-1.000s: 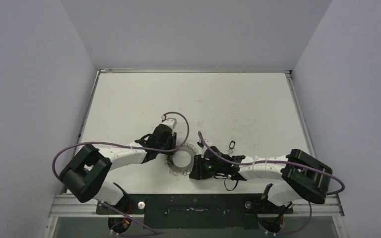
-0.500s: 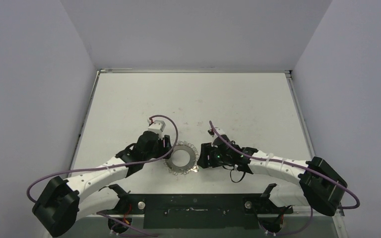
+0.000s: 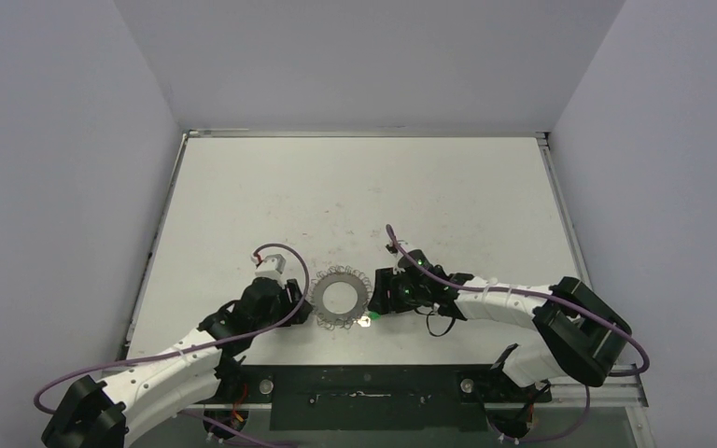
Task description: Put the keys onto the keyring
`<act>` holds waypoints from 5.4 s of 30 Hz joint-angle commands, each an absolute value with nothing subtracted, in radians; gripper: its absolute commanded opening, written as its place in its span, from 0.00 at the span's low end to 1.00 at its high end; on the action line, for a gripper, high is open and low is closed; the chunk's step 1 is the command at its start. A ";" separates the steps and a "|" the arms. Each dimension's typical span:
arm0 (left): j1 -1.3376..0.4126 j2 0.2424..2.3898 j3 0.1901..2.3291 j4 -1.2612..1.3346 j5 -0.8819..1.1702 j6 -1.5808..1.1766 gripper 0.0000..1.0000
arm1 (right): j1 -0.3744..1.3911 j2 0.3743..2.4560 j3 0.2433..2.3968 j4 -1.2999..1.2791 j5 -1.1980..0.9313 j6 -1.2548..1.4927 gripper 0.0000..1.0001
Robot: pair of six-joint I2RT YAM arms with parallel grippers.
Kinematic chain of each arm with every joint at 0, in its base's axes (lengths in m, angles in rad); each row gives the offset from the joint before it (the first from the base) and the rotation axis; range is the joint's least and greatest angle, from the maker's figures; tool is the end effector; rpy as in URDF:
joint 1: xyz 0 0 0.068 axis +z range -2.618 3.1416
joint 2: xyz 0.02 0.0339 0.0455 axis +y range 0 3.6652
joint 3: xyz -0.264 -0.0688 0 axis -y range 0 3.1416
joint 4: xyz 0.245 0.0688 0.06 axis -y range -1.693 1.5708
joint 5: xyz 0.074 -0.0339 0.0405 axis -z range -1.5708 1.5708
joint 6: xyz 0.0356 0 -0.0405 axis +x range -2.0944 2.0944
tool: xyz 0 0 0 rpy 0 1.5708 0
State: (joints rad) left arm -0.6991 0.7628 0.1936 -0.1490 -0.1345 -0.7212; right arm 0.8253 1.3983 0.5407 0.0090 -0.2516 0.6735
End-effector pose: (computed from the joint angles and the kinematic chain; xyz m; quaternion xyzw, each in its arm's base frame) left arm 0.1180 -0.0930 0.1425 -0.0378 0.9081 -0.2226 0.3527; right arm 0.1645 0.1912 0.1462 -0.1146 0.9221 0.3247 0.1766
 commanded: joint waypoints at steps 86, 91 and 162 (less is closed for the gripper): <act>-0.856 1.510 0.355 0.774 0.262 -0.533 0.38 | 0.755 1.542 0.401 0.472 -0.482 0.786 0.20; -0.865 1.531 0.355 0.785 0.259 -0.531 0.35 | 0.755 1.526 0.409 0.465 -0.488 0.783 0.16; -0.908 0.533 0.216 -0.194 -0.256 -0.639 0.41 | 1.044 1.580 0.897 -0.215 -0.155 0.504 0.40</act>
State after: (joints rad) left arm -0.9028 0.5842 0.2058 -0.0750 -0.2100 -0.6224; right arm 1.0252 1.5646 0.8406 -0.1181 -0.2417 0.5255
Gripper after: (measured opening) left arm 0.412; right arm 0.397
